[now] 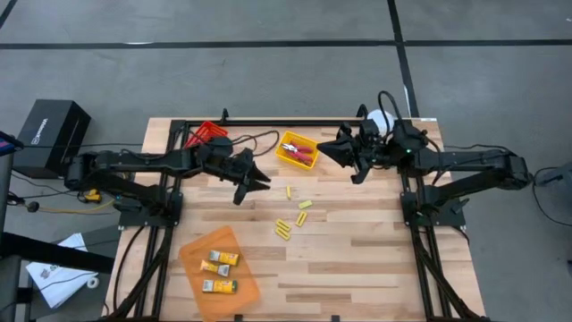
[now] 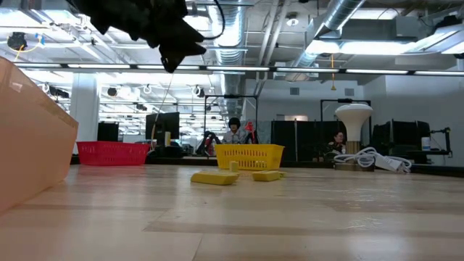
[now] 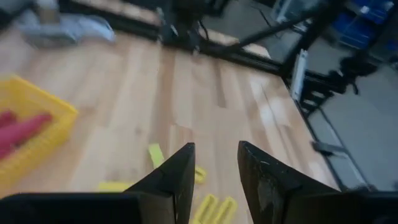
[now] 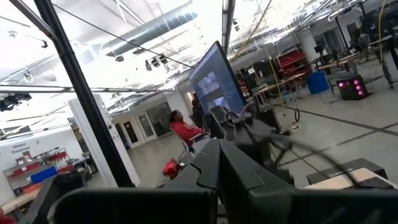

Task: Pick & Place School Supplies
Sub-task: Put the yellow eraser into the red bin

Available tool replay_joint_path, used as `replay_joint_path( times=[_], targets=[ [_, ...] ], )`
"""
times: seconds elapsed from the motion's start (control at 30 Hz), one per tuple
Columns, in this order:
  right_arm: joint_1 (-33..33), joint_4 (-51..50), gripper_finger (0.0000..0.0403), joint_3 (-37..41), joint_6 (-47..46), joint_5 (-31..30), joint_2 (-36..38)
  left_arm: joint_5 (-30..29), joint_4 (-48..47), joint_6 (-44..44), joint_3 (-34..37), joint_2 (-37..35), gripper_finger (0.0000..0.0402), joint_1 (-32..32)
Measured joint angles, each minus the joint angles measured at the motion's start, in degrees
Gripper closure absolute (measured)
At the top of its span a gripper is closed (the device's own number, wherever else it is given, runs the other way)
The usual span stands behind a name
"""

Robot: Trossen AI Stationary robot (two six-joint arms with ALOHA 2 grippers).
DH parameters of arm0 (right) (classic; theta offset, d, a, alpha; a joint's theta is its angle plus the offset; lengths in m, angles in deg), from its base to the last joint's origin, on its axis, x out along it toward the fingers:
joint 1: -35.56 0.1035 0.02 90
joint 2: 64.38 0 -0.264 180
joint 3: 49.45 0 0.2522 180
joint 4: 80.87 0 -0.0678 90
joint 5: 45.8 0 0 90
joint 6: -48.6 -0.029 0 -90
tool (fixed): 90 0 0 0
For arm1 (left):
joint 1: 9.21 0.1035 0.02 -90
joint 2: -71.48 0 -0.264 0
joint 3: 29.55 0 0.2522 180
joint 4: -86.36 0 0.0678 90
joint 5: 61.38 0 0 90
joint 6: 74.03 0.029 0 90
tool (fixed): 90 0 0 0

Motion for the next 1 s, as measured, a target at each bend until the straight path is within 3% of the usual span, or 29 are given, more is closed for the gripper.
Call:
replay_joint_path(
  times=[0.13, 0.3, 0.4, 0.7, 1.0],
  targets=[
    [-1.3, 0.2, 0.0403, 0.0, 0.5, 1.9, 0.0, 0.0, -0.2, -4.1, -1.2, 3.6, 0.0285, 0.2],
    [-3.4, 2.4, 0.0403, 0.0, 1.3, 4.5, 0.0, -8.7, 0.9, -15.6, -2.7, 7.2, 0.0292, 0.2],
    [-4.5, 2.4, 0.0403, -0.3, 2.6, 6.6, 0.1, -10.7, 2.2, -22.2, -2.8, 8.8, 0.0307, 0.3],
    [-9.4, 2.1, 0.0403, -3.7, 4.1, 17.8, 0.1, -11.1, 8.5, -34.2, -2.9, 13.8, 0.0331, -0.6],
    [-14.1, 2.1, 0.0403, -5.3, 3.8, 24.0, 0.0, -11.0, 16.0, -38.8, -2.9, 16.0, 0.0297, -0.4]
  ],
)
